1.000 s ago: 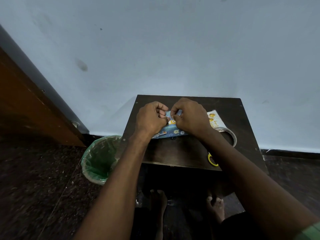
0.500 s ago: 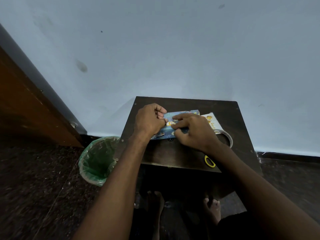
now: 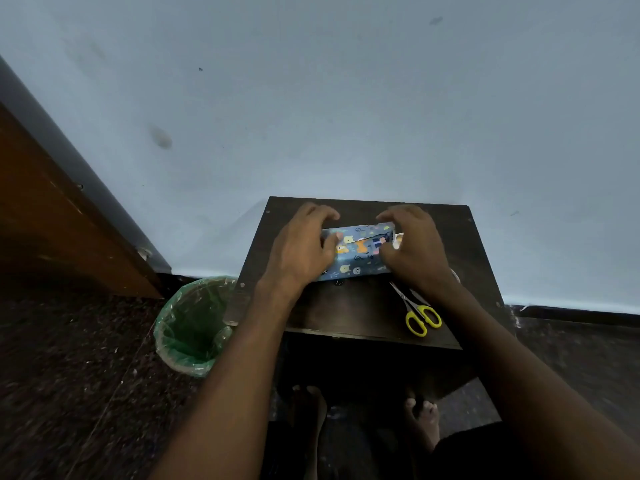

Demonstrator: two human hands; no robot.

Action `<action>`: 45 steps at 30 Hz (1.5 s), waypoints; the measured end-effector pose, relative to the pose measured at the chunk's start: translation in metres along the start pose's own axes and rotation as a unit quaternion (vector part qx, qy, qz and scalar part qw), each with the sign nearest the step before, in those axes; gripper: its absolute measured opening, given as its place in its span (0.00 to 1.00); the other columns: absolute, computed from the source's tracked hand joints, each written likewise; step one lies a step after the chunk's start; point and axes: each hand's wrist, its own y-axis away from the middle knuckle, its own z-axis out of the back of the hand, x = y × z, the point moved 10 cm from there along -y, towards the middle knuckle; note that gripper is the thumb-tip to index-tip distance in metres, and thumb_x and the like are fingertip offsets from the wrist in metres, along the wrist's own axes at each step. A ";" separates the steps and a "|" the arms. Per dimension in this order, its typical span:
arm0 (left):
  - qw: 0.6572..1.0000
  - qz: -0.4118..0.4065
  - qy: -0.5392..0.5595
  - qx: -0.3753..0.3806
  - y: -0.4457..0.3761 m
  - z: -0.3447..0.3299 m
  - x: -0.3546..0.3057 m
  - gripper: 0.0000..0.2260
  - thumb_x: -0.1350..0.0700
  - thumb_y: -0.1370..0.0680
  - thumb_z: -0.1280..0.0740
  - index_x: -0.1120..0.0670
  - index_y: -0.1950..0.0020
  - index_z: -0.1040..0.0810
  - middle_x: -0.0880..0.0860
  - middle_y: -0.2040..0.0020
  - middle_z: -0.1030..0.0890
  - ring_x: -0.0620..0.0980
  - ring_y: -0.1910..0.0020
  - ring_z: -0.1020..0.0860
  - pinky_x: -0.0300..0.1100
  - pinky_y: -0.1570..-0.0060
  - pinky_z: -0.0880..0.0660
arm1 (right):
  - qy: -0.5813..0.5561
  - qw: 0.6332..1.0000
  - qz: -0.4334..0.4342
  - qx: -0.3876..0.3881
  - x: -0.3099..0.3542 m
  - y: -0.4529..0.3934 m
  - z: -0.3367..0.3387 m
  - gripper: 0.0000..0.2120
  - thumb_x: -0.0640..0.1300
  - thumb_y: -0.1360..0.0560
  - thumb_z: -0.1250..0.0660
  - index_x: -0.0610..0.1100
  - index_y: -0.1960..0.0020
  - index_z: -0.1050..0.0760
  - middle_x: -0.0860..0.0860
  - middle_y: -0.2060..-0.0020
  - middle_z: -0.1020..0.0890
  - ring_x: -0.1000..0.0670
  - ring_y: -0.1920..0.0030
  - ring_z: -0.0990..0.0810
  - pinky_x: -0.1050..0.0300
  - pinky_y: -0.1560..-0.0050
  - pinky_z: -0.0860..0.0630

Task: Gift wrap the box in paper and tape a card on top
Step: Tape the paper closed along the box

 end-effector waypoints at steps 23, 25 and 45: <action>0.991 -0.095 -0.070 0.060 0.003 -0.032 -0.022 0.25 0.37 0.21 0.29 0.48 0.28 0.21 0.46 0.33 0.20 0.50 0.32 0.25 0.47 0.37 0.34 | -0.406 0.843 -0.352 0.032 -0.042 0.030 -0.040 0.20 0.27 0.31 0.25 0.38 0.41 0.21 0.37 0.52 0.13 0.46 0.63 0.12 0.58 0.69 0.20; 0.992 -0.094 -0.060 0.052 0.003 -0.031 -0.024 0.23 0.38 0.21 0.30 0.48 0.30 0.19 0.46 0.35 0.18 0.50 0.34 0.23 0.51 0.36 0.29 | -0.396 0.846 -0.355 0.022 -0.044 0.030 -0.039 0.19 0.28 0.31 0.25 0.38 0.43 0.21 0.38 0.53 0.14 0.48 0.65 0.13 0.59 0.71 0.21; 0.991 -0.068 0.023 0.109 0.002 -0.017 -0.023 0.27 0.52 0.33 0.14 0.51 0.35 0.14 0.46 0.40 0.13 0.43 0.44 0.18 0.41 0.41 0.23 | 0.036 0.988 0.080 0.126 0.011 0.007 -0.041 0.36 0.62 0.32 0.28 0.46 0.28 0.23 0.52 0.32 0.19 0.46 0.21 0.35 0.43 0.27 0.39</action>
